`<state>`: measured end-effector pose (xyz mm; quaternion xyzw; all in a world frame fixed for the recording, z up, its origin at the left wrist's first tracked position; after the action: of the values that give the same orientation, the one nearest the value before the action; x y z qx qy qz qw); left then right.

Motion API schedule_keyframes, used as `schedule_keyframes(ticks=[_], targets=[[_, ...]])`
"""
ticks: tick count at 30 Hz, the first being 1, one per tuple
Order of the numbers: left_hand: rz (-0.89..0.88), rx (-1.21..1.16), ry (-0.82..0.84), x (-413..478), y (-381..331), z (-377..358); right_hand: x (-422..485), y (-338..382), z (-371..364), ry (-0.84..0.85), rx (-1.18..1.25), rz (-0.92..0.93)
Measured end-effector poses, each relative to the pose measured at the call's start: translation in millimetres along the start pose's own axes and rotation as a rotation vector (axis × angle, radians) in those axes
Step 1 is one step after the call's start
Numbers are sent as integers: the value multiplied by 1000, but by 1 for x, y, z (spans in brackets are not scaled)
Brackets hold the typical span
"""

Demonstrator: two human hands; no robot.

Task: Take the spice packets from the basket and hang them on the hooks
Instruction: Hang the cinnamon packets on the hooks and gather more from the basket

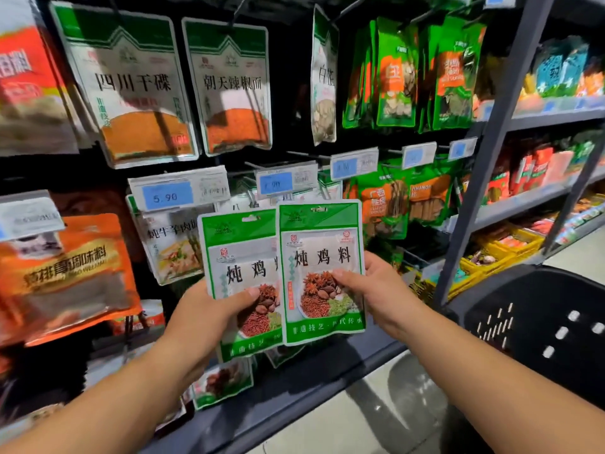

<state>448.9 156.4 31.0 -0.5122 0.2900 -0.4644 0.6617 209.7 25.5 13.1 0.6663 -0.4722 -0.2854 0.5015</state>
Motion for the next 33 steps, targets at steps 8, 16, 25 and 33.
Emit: schedule_keyframes(ticks=[8,16,25,33], targets=[[263,-37,24,-8,78,0,-13,-85,18,-5,-30,-209],[338,18,62,-11,111,7,-29,-145,36,-79,-75,-341],[389,14,10,-12,122,23,-31,-180,42,-99,-109,-420],[414,-59,40,-11,121,24,-35,-200,48,-94,-208,-509]])
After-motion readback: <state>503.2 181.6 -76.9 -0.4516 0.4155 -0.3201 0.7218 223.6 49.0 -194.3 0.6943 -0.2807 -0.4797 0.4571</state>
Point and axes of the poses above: each hand's wrist, its own x-axis towards the middle knuckle, its own z-axis out of the back of the hand, y = z × x, the point moved 1 cm from there along x, towards the middle knuckle, and after that the axes turned 15 degrees about x, right-handed, at the moved point
